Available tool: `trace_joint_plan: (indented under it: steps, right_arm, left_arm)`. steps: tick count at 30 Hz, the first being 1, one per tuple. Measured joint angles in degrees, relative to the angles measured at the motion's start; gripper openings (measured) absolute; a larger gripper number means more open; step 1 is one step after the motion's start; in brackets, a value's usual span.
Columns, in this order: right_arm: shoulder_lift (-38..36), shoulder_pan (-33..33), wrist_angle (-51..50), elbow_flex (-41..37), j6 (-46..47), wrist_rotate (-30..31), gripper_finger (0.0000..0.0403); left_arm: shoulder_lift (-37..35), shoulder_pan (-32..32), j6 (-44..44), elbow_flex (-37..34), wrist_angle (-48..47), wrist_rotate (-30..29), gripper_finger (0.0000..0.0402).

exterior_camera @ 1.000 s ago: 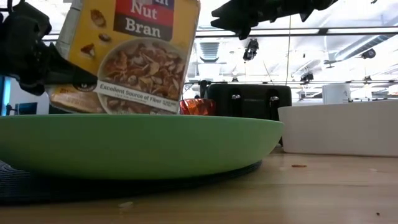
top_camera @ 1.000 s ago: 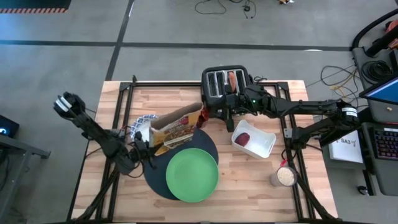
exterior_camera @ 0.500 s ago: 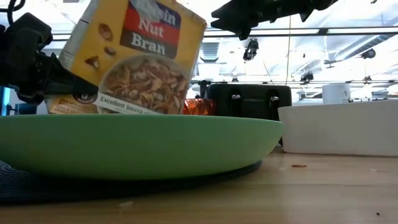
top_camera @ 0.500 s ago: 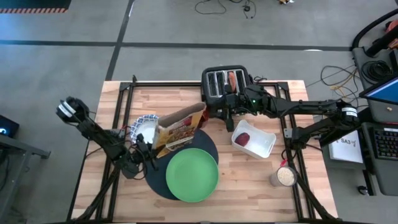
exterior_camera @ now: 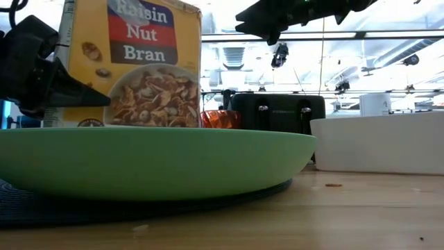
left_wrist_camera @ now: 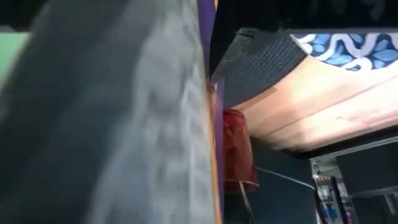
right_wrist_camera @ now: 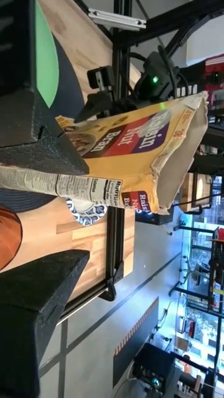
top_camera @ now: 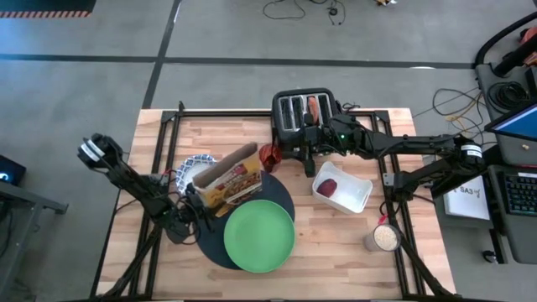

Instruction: Arrange a breakfast setting

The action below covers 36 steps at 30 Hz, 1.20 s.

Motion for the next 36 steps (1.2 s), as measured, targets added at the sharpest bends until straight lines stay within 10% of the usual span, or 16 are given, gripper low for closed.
trace_joint_plan:
  steps: [6,14,36]
  right_arm:
    - [0.00,0.00,-0.02,0.00,0.00,0.02,0.0199]
    - [0.00,0.00,-0.26,-0.19,-0.03,0.02,0.0199]
    - [0.02,0.00,-0.55,-0.37,-1.65,0.00,0.0199]
  left_arm:
    - [1.34,0.00,0.02,0.97,0.01,1.30,0.0132]
    - [1.63,0.01,0.07,1.36,0.30,-0.53,0.0012]
    - [-5.71,-0.55,25.57,1.37,22.22,-6.75,0.0000]
